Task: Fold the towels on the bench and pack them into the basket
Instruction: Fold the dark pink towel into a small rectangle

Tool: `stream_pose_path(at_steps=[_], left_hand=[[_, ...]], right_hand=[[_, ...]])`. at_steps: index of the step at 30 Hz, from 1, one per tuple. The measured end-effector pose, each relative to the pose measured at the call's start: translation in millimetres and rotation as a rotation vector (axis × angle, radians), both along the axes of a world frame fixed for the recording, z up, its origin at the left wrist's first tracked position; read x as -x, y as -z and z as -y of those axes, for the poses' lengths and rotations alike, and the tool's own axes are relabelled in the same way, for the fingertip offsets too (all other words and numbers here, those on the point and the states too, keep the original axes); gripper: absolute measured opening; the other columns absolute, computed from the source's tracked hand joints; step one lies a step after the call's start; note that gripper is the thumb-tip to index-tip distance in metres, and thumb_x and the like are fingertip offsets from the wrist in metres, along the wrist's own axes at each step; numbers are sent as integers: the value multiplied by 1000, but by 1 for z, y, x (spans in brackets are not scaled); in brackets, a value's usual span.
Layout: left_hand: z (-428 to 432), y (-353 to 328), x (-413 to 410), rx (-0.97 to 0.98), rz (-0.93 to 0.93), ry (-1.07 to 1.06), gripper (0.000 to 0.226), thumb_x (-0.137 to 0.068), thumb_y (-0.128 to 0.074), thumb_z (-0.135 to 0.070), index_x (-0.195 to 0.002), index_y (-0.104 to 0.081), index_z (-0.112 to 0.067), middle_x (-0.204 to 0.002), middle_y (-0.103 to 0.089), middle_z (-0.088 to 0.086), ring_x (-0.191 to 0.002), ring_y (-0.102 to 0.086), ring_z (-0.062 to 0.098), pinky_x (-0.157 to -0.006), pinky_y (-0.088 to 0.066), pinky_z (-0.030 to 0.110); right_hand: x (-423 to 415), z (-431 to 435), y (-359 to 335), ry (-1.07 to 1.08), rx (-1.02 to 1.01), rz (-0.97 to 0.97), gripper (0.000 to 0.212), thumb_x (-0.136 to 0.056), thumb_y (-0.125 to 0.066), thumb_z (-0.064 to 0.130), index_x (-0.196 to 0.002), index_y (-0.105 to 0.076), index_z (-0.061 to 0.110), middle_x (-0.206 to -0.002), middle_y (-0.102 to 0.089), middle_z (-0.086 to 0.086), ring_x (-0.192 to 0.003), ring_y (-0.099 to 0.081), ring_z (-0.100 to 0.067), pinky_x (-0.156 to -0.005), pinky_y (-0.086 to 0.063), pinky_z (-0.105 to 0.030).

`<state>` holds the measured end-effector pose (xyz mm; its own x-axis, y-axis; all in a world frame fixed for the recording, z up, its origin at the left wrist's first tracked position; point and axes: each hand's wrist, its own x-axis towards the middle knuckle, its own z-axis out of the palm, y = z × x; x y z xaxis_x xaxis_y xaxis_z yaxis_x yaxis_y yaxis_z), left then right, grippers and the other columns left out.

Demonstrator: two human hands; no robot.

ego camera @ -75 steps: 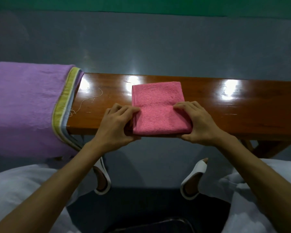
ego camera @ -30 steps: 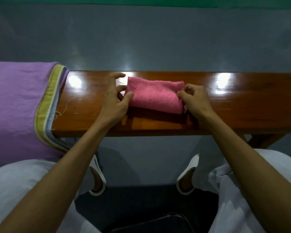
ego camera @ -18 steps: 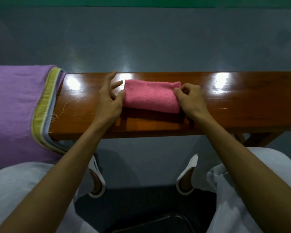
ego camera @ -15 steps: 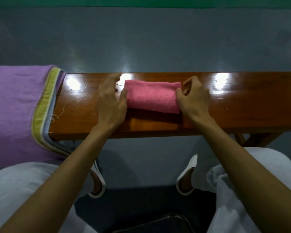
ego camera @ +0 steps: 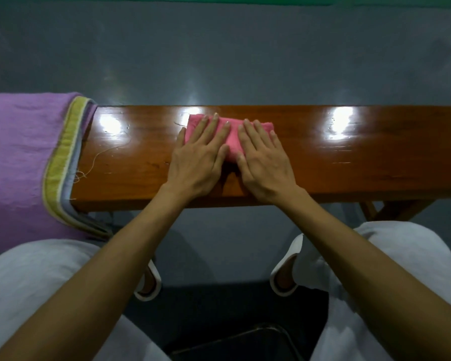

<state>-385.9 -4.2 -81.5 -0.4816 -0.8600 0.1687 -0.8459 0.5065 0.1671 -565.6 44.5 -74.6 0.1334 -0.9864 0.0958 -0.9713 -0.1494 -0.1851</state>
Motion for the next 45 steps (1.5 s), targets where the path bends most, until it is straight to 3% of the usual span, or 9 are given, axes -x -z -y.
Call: stream_pose_path(at_steps=[9,13,15,22,26,30,36,39,45], left_hand=[[5,0,-17,-84,-53,-150,57,-110,-12,-51,-164,-12,-34,-172,-6,0,-159,-4,24,-127,-6,55],[2,-1,-29,-122,-60,-183,55,-110,-11,-52,-163,-10,-38,-167,-28,6,-157,-14,31,-125,-5,55],[-4,-4,-26,-118,-79,-197,54,-110,-13,-50,-163,-15,-39,-166,-33,5,-157,-16,31,-125,-7,55],[-15,-22,-22,-141,-215,-217,48,-111,-28,-42,-158,-37,-33,-158,-45,6,-153,-24,31,-123,-13,52],[-22,-32,-20,-116,-396,-250,42,-110,-40,-34,-151,-49,-30,-137,-62,8,-131,-45,27,-102,-33,42],[-23,-28,-14,-182,-312,-276,42,-109,-36,-41,-150,-42,-36,-137,-51,10,-130,-42,28,-105,-39,47],[-17,-23,-1,-218,-197,-321,47,-106,-34,-54,-151,-35,-40,-140,-45,15,-132,-36,31,-108,-35,48],[-15,-23,4,-219,-204,-319,50,-105,-40,-55,-152,-38,-40,-143,-46,14,-135,-36,31,-110,-36,49],[-13,-29,10,-233,-350,-289,44,-103,-53,-41,-147,-47,-33,-137,-49,13,-130,-40,29,-106,-36,42]], right_hand=[[22,0,0,94,-35,45,60,-109,-12,46,-164,-12,22,-172,-3,-4,-158,0,-27,-127,-7,-55],[30,4,0,126,-72,103,54,-110,-18,45,-163,-12,35,-172,1,-7,-158,2,-27,-127,-5,-53],[34,6,-3,165,-107,130,52,-110,-22,43,-161,-14,42,-171,-5,-12,-158,-2,-31,-127,-6,-52],[45,10,-20,174,-144,285,48,-109,-33,35,-156,-34,41,-163,-33,-7,-147,-26,-32,-120,-24,-55],[52,9,-28,176,-113,438,52,-102,-34,46,-151,-44,34,-155,-45,-3,-136,-43,-28,-109,-44,-56],[56,11,-32,202,-135,367,44,-108,-43,33,-152,-45,34,-145,-49,-11,-132,-43,-28,-111,-41,-48],[46,20,-43,236,-236,193,41,-106,-44,45,-147,-39,41,-125,-49,-12,-112,-49,-28,-97,-47,-47],[44,27,-48,233,-272,203,38,-104,-51,41,-140,-42,39,-128,-52,-15,-103,-55,-29,-95,-53,-50],[41,29,-54,243,-282,281,41,-99,-61,29,-138,-48,32,-138,-55,-12,-108,-60,-29,-94,-55,-51]])
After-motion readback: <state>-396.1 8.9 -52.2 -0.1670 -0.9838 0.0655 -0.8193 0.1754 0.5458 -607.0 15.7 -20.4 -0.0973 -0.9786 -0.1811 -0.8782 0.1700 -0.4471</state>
